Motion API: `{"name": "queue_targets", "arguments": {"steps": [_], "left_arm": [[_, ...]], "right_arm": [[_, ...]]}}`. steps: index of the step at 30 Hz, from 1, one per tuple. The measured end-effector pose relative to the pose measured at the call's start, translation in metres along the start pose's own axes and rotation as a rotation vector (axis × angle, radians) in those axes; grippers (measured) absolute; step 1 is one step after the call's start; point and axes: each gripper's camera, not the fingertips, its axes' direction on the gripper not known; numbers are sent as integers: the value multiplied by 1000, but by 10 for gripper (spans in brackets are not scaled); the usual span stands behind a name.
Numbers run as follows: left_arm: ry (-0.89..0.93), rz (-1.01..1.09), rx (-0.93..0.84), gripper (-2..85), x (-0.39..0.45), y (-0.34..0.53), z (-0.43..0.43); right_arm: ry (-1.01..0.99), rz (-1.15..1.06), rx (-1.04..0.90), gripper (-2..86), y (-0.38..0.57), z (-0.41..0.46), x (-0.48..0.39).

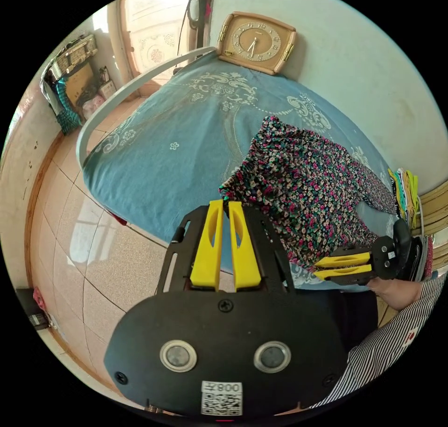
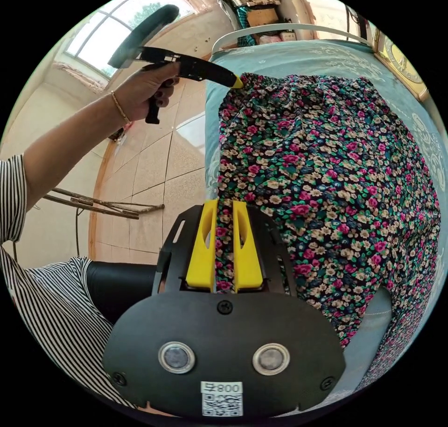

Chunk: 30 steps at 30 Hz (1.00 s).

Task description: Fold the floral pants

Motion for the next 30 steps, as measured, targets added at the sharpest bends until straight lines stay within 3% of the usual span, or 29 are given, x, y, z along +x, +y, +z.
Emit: {"name": "queue_targets", "arguments": {"steps": [6, 13, 18, 22, 30], "left_arm": [[32, -92, -115, 30, -14, 19, 32], [52, -221, 127, 33, -2, 55, 2], [143, -36, 120, 20, 71, 60, 14], [105, 97, -184, 6, 137, 57, 77], [232, 244, -100, 2, 242, 72, 77]], "right_arm": [[-76, 53, 9, 21, 13, -7, 0], [-56, 213, 151, 29, 92, -74, 8], [-13, 400, 138, 25, 163, -91, 18], [-8, 450, 134, 18, 195, -84, 6], [30, 618, 160, 7, 287, -152, -23]]}}
